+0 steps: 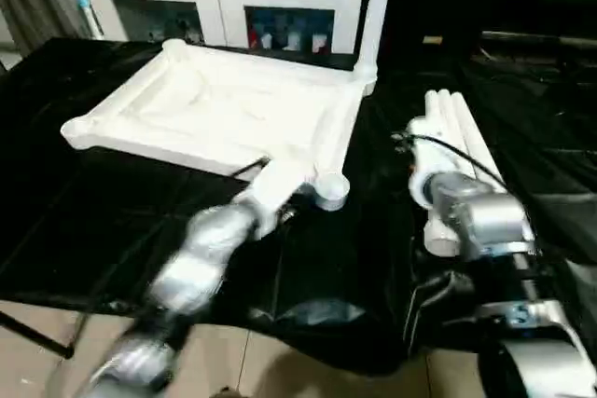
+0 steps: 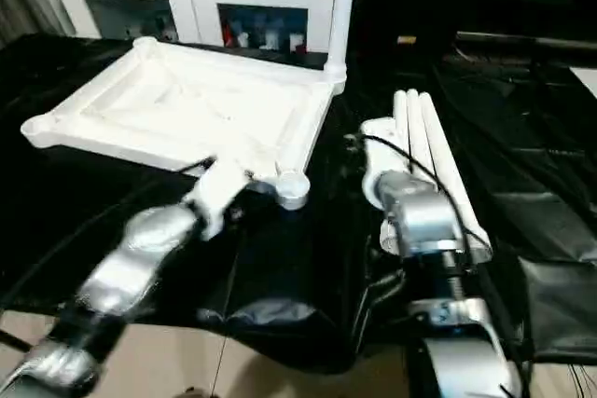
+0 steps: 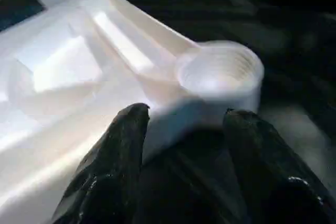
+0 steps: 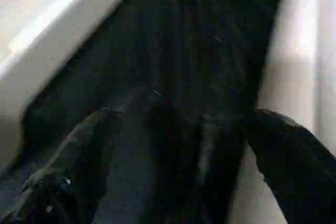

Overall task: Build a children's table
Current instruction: Pick table leg

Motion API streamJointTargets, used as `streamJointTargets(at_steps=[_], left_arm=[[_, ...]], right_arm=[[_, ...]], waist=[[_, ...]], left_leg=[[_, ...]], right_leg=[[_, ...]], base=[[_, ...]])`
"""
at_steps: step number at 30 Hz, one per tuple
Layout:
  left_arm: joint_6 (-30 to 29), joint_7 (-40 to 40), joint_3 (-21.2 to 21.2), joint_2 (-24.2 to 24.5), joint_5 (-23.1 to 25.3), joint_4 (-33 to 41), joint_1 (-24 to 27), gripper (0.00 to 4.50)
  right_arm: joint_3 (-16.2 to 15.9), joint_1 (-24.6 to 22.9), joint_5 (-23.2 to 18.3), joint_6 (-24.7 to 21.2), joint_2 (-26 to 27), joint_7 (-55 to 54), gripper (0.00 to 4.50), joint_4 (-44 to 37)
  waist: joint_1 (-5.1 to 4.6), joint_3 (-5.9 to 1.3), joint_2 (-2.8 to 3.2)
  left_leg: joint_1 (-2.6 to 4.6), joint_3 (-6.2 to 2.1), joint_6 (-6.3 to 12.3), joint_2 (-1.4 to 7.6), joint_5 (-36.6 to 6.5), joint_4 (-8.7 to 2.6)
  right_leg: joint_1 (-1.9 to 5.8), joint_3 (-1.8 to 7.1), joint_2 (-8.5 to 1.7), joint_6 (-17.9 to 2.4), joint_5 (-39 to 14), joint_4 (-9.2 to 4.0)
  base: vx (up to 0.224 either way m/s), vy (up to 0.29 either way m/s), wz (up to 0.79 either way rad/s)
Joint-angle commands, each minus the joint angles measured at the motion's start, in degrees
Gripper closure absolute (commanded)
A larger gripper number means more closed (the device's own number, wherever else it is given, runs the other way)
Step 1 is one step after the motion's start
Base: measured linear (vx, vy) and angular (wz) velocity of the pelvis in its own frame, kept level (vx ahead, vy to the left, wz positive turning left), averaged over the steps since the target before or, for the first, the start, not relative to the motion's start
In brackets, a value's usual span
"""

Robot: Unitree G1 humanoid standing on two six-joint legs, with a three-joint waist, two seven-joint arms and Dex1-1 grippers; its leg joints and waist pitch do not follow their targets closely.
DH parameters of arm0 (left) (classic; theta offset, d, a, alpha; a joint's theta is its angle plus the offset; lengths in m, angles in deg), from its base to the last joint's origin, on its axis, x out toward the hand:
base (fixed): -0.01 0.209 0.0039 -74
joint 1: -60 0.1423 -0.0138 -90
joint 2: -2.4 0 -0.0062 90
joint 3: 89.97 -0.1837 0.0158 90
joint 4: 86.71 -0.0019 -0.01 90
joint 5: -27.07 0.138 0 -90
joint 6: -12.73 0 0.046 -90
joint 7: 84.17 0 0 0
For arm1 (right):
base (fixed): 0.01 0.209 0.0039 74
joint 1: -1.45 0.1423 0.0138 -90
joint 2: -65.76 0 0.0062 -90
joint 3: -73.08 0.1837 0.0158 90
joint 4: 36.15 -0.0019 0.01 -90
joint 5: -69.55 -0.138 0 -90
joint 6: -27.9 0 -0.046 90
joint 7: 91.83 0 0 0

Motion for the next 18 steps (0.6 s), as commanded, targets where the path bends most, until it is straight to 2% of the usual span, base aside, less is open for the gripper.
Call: streamJointTargets(at_steps=[1, 2, 5, 8, 11, 13, 15, 18], left_arm=[[-2.09, -4.6, 0.16, 2.08, -2.36, 6.56, 1.91, 1.81], [-3.01, -6.71, 0.04, 3.84, -3.44, 9.98, 3.35, 1.81], [-6.03, -9.76, 0.13, 6.45, -6.21, 15.66, 5.1, 1.81], [-8.52, -12.56, 0.0, 8.89, -8.33, 20.6, 6.17, 1.81], [-10.17, -14.14, -0.24, 10.07, -8.83, 23.58, 6.29, 1.81], [-11.71, -14.47, 0.09, 10.19, -8.9, 25.16, 6.33, 1.81], [-12.92, -14.55, 0.15, 10.33, -9.11, 26.07, 6.16, 1.81], [-14.95, -14.58, -0.36, 11.49, -9.94, 28.07, 6.36, 1.81]], right_arm=[[1.93, 1.82, 0.01, -2.35, 0.02, -1.62, 0.02, -0.53], [2.25, 2.27, 0.16, -2.86, -0.4, -2.32, 0.02, 0.34], [2.74, 2.94, 0.14, -4.83, -0.75, -2.78, 0.02, 1.25], [3.32, 4.05, 0.08, -8.13, -0.77, -3.73, 0.02, 2.05], [4.51, 4.93, -0.8, -10.52, -0.31, -4.05, 0.02, 3.8], [3.63, 5.17, 0.19, -10.97, -0.73, -5.09, 0.02, 4.86], [4.0, 5.53, 0.17, -9.64, -0.93, -5.72, 0.02, 6.84], [4.37, 5.82, -0.23, -10.48, -0.83, -6.08, 0.02, 7.64]], waist=[[0.15, -4.57, 0.0], [0.14, -4.42, -0.08], [0.27, -4.08, -0.07], [0.24, -3.92, -0.24], [0.04, -3.79, -0.44], [0.07, -3.9, -0.37], [0.07, -3.9, -0.39], [0.05, -4.03, -0.19]], left_leg=[[0.85, 0.05, -0.59, 0.84, -4.71, -3.29], [0.79, 0.16, -0.69, 0.8, -5.32, -3.4], [1.28, 0.4, -1.68, 0.8, -8.01, -3.58], [0.98, 0.29, -2.37, 0.65, -8.39, -3.78], [1.01, 0.38, -2.87, 0.5, -9.28, -3.76], [1.0, 0.31, -3.22, 0.53, -8.39, -3.76], [0.98, 0.35, -3.38, 0.46, -8.23, -3.69], [0.92, 0.3, -3.45, 0.39, -7.57, -3.62]], right_leg=[[3.28, 2.48, -3.03, -12.29, 0.84, -3.1], [3.14, 2.47, -2.93, -12.22, -0.65, -3.24], [2.7, 2.59, -2.8, -11.53, -4.56, -3.62], [2.88, 2.57, -2.83, -10.49, -7.09, -3.68], [2.8, 2.69, -2.81, -9.22, -9.33, -3.96], [2.82, 2.66, -2.81, -8.95, -9.15, -3.75], [2.77, 2.65, -2.8, -8.84, -9.07, -3.84], [2.87, 2.61, -2.66, -8.74, -7.44, -3.58]], base=[[0.0, 0.0, 0.0], [0.0, 0.0, 0.0], [0.0, 0.0, 0.0], [0.0, 0.0, 0.0], [0.0, 0.0, 0.0], [0.0, 0.0, 0.0], [0.0, 0.0, 0.0], [0.0, 0.0, 0.0]])
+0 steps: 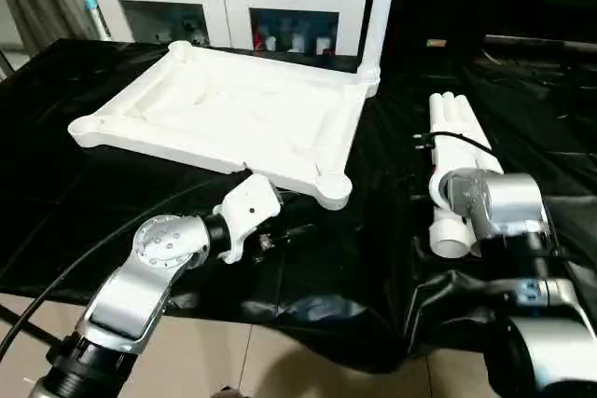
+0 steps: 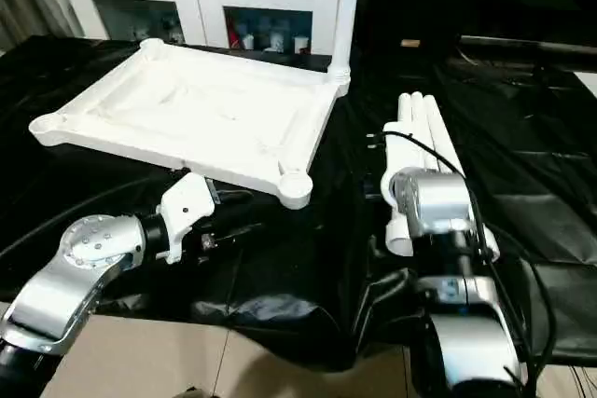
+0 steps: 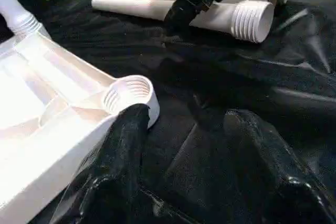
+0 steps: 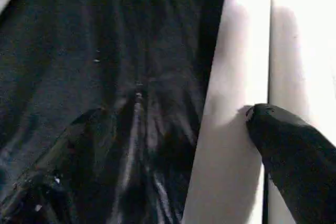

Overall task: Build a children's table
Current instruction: Pick table leg

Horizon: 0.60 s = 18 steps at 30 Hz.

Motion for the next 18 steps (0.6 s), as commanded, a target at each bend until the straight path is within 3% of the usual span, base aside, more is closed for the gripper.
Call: streamJointTargets(at_steps=[1, 14, 18], left_arm=[[-1.74, -0.37, -0.39, 1.07, -0.68, 2.11, 0.18, 1.81], [-3.89, -0.37, -0.02, 1.88, -1.24, 3.98, -0.26, 1.81], [-4.26, -0.28, 0.1, 1.76, -1.1, 4.36, -0.34, 1.81]], right_arm=[[0.58, 0.21, 0.05, -1.52, -0.07, -0.32, 0.02, 1.77], [3.53, 0.55, -2.04, -1.69, 0.23, -1.54, 0.02, 6.22], [3.79, 0.6, -2.08, -1.4, 0.35, -1.88, 0.32, 6.6]], waist=[[-0.18, -4.08, -0.21], [-0.1, -4.26, -0.27], [-0.04, -4.27, -0.37]], left_leg=[[0.55, 0.16, -3.25, 0.33, -7.22, -3.58], [0.6, 0.28, -2.71, 0.3, -6.15, -3.35], [0.59, 0.32, -2.69, 0.27, -6.01, -3.32]], right_leg=[[2.9, 2.46, -2.53, -8.81, -6.49, -3.91], [2.99, 2.41, -2.44, -9.69, -4.61, -3.7], [3.03, 2.4, -2.45, -9.71, -4.59, -3.69]], base=[[0.0, 0.0, 0.0], [0.0, 0.0, 0.0], [0.0, 0.0, 0.0]])
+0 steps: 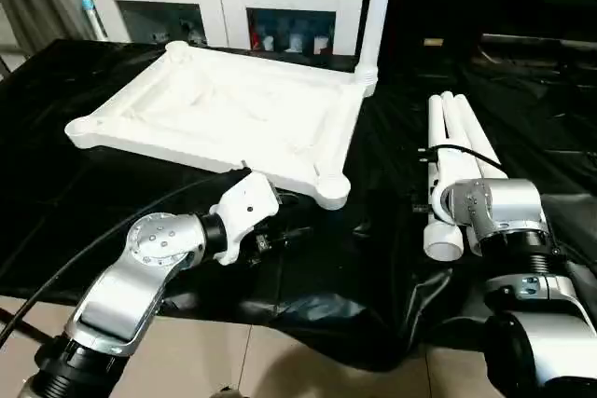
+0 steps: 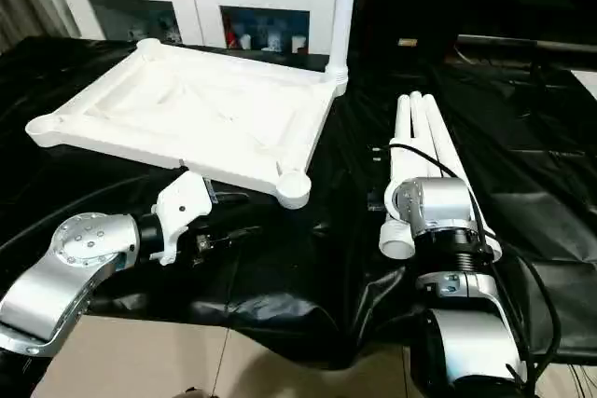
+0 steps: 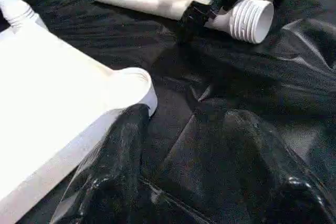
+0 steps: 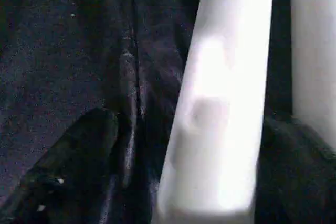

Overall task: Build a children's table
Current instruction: Pick table leg

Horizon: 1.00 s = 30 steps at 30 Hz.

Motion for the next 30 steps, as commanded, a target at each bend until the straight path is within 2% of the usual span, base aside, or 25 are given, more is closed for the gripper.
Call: streamJointTargets(at_steps=[1, 8, 10, 12, 14, 15, 19, 21, 24, 26, 28, 29, 30], left_arm=[[-0.67, 0.13, 0.14, 0.44, -0.48, 1.56, -0.45, 1.81], [-0.69, 0.45, 0.27, 0.55, -0.33, 1.31, -0.99, 1.81], [-0.71, 0.48, 0.31, 0.59, -0.26, 1.23, -1.19, 1.81], [-0.75, 0.46, 0.34, 0.59, -0.28, 1.17, -1.29, 1.81], [-0.94, 0.36, 0.48, 0.6, -0.46, 1.1, -1.44, 1.81], [-1.02, 0.29, 0.56, 0.63, -0.57, 1.1, -1.47, 1.81], [-1.27, 0.09, 0.85, 0.75, -0.91, 1.03, -1.69, 1.81], [-1.66, 0.28, 1.36, 0.59, -1.29, 0.73, -2.13, 1.55], [-2.12, 1.54, 2.9, -0.32, -1.93, -0.2, -3.37, 1.41], [-2.64, 2.04, 3.69, -0.83, -2.49, -0.52, -3.94, 1.12], [-3.35, 3.6, 5.96, -2.39, -3.95, -1.66, -5.76, 1.01], [-3.34, 4.04, 6.67, -2.9, -4.45, -2.08, -6.36, 0.82], [-3.29, 4.6, 7.51, -3.52, -5.06, -2.59, -7.16, 0.82]], right_arm=[[0.62, 0.54, -0.64, -0.1, 0.19, -0.39, 0.32, 1.2], [1.38, 0.89, -1.07, 0.66, 0.37, -1.1, 1.08, 1.48], [1.5, 0.95, -1.15, 0.84, 0.39, -1.22, 1.16, 1.5], [1.57, 0.99, -1.18, 0.92, 0.41, -1.3, 1.45, 1.55], [1.9, 0.89, -1.42, 1.31, 0.6, -1.74, 1.45, 1.37], [2.09, 0.81, -1.57, 1.44, 0.78, -1.98, 1.66, 1.17], [2.74, 0.54, -2.1, 2.14, 1.43, -2.86, 1.96, 0.43], [3.26, 0.22, -2.33, 3.05, 2.03, -3.53, 2.13, -0.57], [4.02, -0.11, -2.45, 3.95, 2.82, -4.69, 2.36, -2.8], [4.33, -0.22, -2.49, 4.27, 3.12, -5.27, 2.55, -3.81], [4.95, -0.66, -2.41, 6.4, 4.09, -6.91, 2.64, -7.7], [5.21, -0.74, -2.36, 7.05, 4.49, -7.6, 2.67, -9.11], [5.37, -0.77, -2.25, 7.4, 4.94, -8.48, 2.67, -10.98]], waist=[[-0.11, -4.24, -0.27], [-0.12, -4.26, -0.27], [-0.09, -4.31, -0.26], [-0.06, -4.36, -0.24], [-0.05, -4.39, -0.11], [-0.08, -4.39, -0.17], [-0.12, -4.38, -0.03], [-0.15, -4.39, 0.09], [-0.11, -4.42, 0.22], [-0.1, -4.46, 0.27], [-0.06, -4.44, 0.18], [-0.01, -4.56, 0.5], [0.02, -4.49, 0.32]], left_leg=[[0.61, 0.26, -2.64, 0.27, -6.22, -3.36], [0.58, 0.26, -2.71, 0.25, -6.29, -3.32], [0.58, 0.25, -2.73, 0.23, -6.0, -3.3], [0.54, 0.22, -2.66, 0.22, -5.61, -3.27], [0.55, 0.24, -2.59, 0.2, -5.38, -3.22], [0.56, 0.26, -2.57, 0.2, -5.41, -3.22], [0.58, 0.21, -2.79, 0.17, -5.86, -3.25], [0.65, 0.26, -2.85, 0.16, -6.28, -3.22], [0.74, 0.23, -2.98, 0.17, -6.26, -3.23], [0.69, 0.14, -3.15, 0.13, -6.17, -3.24], [0.65, 0.22, -3.19, 0.1, -5.95, -3.21], [0.68, 0.14, -3.31, 0.07, -5.54, -3.12], [0.61, 0.21, -3.26, 0.02, -5.19, -3.12]], right_leg=[[3.03, 2.36, -2.5, -9.64, -5.05, -3.74], [3.02, 2.36, -2.48, -9.29, -5.45, -3.76], [3.06, 2.34, -2.46, -9.37, -4.95, -3.71], [3.12, 2.32, -2.46, -9.49, -4.25, -3.61], [3.1, 2.3, -2.44, -9.7, -3.74, -3.55], [3.09, 2.31, -2.43, -9.78, -3.62, -3.57], [3.1, 2.28, -2.42, -9.8, -3.77, -3.56], [3.04, 2.31, -2.42, -9.79, -4.02, -3.63], [3.01, 2.29, -2.36, -9.84, -3.6, -3.58], [3.11, 2.24, -2.32, -9.84, -2.94, -3.45], [3.15, 2.31, -2.33, -9.58, -2.96, -3.53], [3.19, 2.29, -2.32, -9.55, -2.38, -3.35], [3.15, 2.33, -2.28, -9.35, -1.9, -3.43]], base=[[0.0, 0.0, 0.0], [0.0, 0.0, 0.0], [0.0, 0.0, 0.0], [0.0, 0.0, 0.0], [0.0, 0.0, 0.0], [0.0, 0.0, 0.0], [0.0, 0.0, 0.0], [0.0, 0.0, 0.0], [0.0, 0.0, 0.0], [0.0, 0.0, 0.0], [0.0, 0.0, 0.0], [0.0, 0.0, 0.0], [0.0, 0.0, 0.0]])
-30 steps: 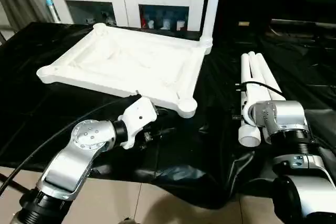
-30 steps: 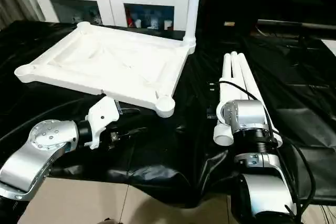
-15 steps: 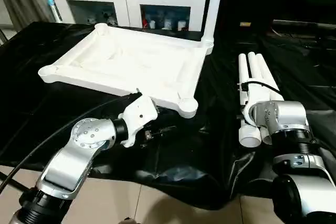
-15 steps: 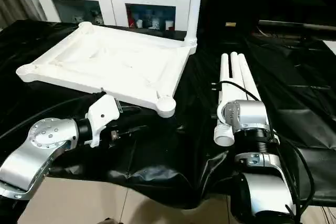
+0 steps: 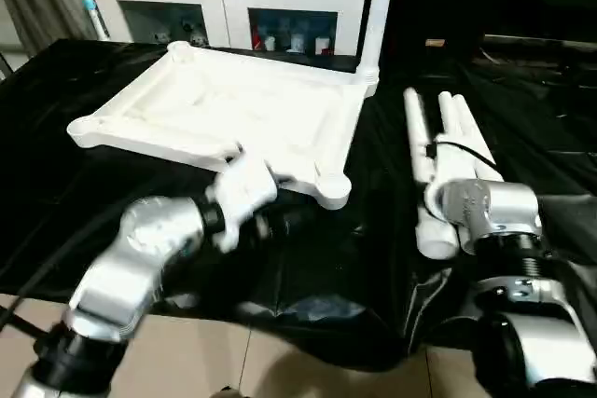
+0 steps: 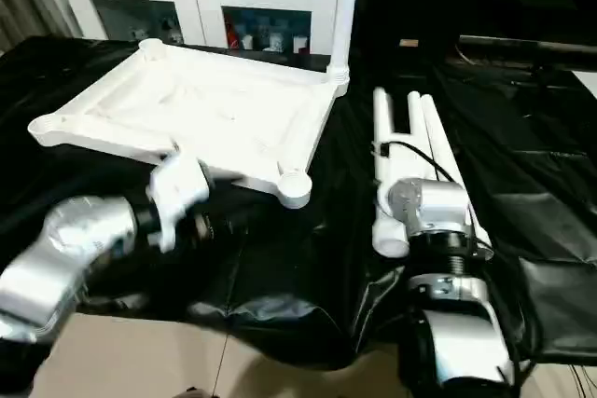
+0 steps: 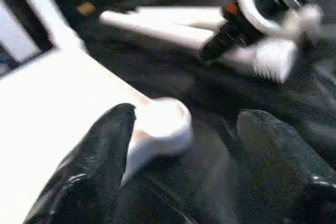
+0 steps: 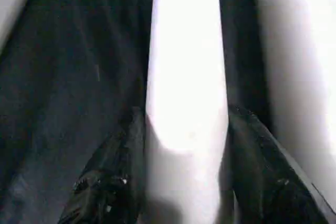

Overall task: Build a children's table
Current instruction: Pick table leg

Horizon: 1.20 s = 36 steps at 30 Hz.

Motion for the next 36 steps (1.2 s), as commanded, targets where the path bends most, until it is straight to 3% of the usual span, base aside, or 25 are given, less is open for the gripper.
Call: streamJointTargets(at_steps=[1, 2, 4, 8, 10, 11, 12, 13, 14, 17, 21, 22, 25, 26, 33, 36], left_arm=[[-0.67, 1.11, 1.67, -0.38, -1.17, -0.89, -1.45, 0.59], [-0.79, 1.41, 2.13, -0.74, -1.61, -1.09, -1.82, 0.59], [-0.9, 1.66, 2.46, -1.03, -1.98, -1.21, -2.06, 0.52], [-1.26, 4.96, 4.73, -3.79, -3.58, -1.54, -3.28, 0.12], [-3.89, 7.8, 6.58, -6.04, -4.78, -1.62, -4.38, 0.03], [-4.04, 10.63, 7.62, -7.7, -4.53, -2.03, -5.03, 0.01], [-4.0, 11.33, 7.86, -8.1, -4.44, -2.15, -5.19, 0.0], [-4.33, 15.67, 9.16, -10.15, -3.43, -3.29, -6.23, 0.0], [-3.53, 17.2, 9.5, -10.97, -3.09, -3.76, -6.59, 0.0], [-4.55, 19.25, 10.53, -12.56, -4.09, -3.82, -7.42, 0.0], [-13.84, 20.72, 18.32, -19.63, -19.54, -2.12, -11.84, 0.0], [-13.5, 19.94, 19.0, -20.78, -22.48, -1.46, -12.64, 0.0], [-13.18, 19.43, 19.73, -22.23, -25.92, -0.64, -13.78, 0.0], [-13.59, 20.15, 21.18, -23.73, -30.28, -0.21, -15.43, 0.0], [-16.44, 21.64, 24.66, -24.68, -35.03, -0.58, -18.77, 0.0], [-16.12, 23.15, 24.41, -23.59, -34.12, -2.28, -19.76, 0.0]], right_arm=[[0.74, 0.17, -0.21, 1.52, 0.22, -1.49, 2.69, -4.0], [0.68, 0.14, -0.09, 1.53, 0.46, -1.95, 2.69, -5.23], [0.76, 0.07, 0.06, 1.73, 0.77, -2.53, 2.69, -6.34], [0.92, -0.56, 1.04, 3.6, 1.76, -5.08, 2.69, -12.05], [1.36, -1.57, 1.13, 9.97, 2.64, -6.54, 2.69, -15.87], [0.72, -2.24, 1.2, 16.28, 2.42, -5.69, 2.69, -17.93], [0.52, -2.41, 1.21, 17.82, 2.34, -5.44, 2.69, -18.43], [-2.0, -3.26, 2.15, 25.09, 1.05, -3.08, 2.69, -21.17], [-3.56, -3.67, 2.6, 28.51, 0.54, -1.77, 2.69, -23.08], [-5.04, -4.2, 2.57, 32.59, 0.78, -0.46, 2.69, -26.57], [-9.68, -6.0, 3.73, 41.68, 0.16, 3.39, 2.69, -29.84], [-11.16, -6.52, 3.66, 42.93, 0.08, 5.15, 2.69, -29.93], [-13.17, -7.26, 3.64, 45.07, -0.13, 7.28, 2.69, -29.78], [-15.61, -8.01, 4.41, 47.49, -0.74, 9.08, 2.69, -29.75], [-18.8, -9.1, 6.34, 51.96, -1.61, 11.01, 2.69, -29.45], [-19.75, -9.59, 6.68, 53.24, -2.08, 12.22, 2.69, -28.85]], waist=[[-0.05, -4.56, 0.13], [-0.01, -4.62, 0.54], [-0.11, -4.6, 0.26], [-0.16, -4.57, 0.36], [-0.09, -4.59, 0.39], [-0.07, -4.54, 0.41], [-0.04, -4.45, 0.28], [-0.06, -4.54, 0.33], [0.07, -4.57, 0.3], [-0.24, -4.52, 0.13], [-0.22, -4.47, 0.08], [-0.17, -4.47, -0.33], [-0.27, -4.41, -0.32], [-0.23, -4.33, -0.45], [-0.27, -4.36, -0.28], [-0.27, -4.41, -0.36]], left_leg=[[0.56, 0.17, -3.09, -0.03, -5.18, -3.22], [0.65, 0.04, -3.16, 0.02, -5.29, -3.19], [0.59, 0.11, -3.15, -0.04, -5.22, -3.18], [0.56, 0.12, -3.28, -0.04, -5.55, -3.21], [0.63, 0.09, -3.5, 0.0, -6.11, -3.19], [0.71, 0.21, -3.53, 0.13, -7.17, -3.17], [0.78, 0.21, -3.41, 0.12, -7.67, -3.16], [0.52, 0.1, -3.03, 0.09, -7.43, -3.21], [0.65, 0.17, -2.65, 0.11, -7.02, -2.99], [-0.02, -0.01, -1.57, -0.14, -5.08, -2.98], [0.17, 0.24, -1.06, -0.28, -6.06, -2.71], [0.08, 0.23, -0.55, -0.27, -6.61, -2.72], [-0.03, 0.2, 0.86, -0.18, -6.8, -2.6], [-0.1, 0.28, 1.15, -0.25, -6.76, -2.56], [0.01, 0.15, 0.96, -0.18, -7.02, -2.45], [-0.1, 0.11, 1.29, -0.21, -6.6, -2.4]], right_leg=[[3.27, 2.31, -2.24, -9.21, -1.85, -3.52], [3.24, 2.25, -2.25, -9.07, -1.68, -3.38], [3.27, 2.3, -2.16, -8.84, -1.32, -3.43], [3.28, 2.32, -2.11, -8.5, -1.31, -3.52], [3.24, 2.32, -2.25, -8.04, -2.33, -3.6], [3.03, 2.35, -2.35, -7.73, -3.24, -3.81], [3.03, 2.35, -2.32, -7.44, -3.97, -4.0], [3.32, 2.3, -2.34, -7.15, -4.07, -3.86], [3.21, 2.33, -2.26, -6.61, -3.27, -4.03], [3.59, 2.27, -2.13, -6.24, -2.0, -3.71], [3.28, 2.32, -2.07, -8.21, -2.8, -3.88], [3.38, 2.27, -2.06, -8.75, -3.49, -3.94], [3.32, 2.26, -1.98, -8.58, -4.16, -4.01], [3.32, 2.29, -1.95, -8.38, -4.7, -4.13], [3.23, 2.2, -1.78, -7.41, -4.91, -4.0], [3.33, 2.23, -1.73, -7.09, -4.21, -3.97]], base=[[0.0, 0.0, 0.0], [0.0, 0.0, 0.0], [0.0, 0.0, 0.0], [0.0, 0.0, 0.0], [0.0, 0.0, 0.0], [0.0, 0.0, 0.0], [0.0, 0.0, 0.0], [0.0, 0.0, 0.0], [0.0, 0.0, 0.0], [0.0, 0.0, 0.0], [0.0, 0.0, 0.0], [0.0, 0.0, 0.0], [0.0, 0.0, 0.0], [0.0, 0.0, 0.0], [0.0, 0.0, 0.0], [0.0, 0.0, 0.0]])
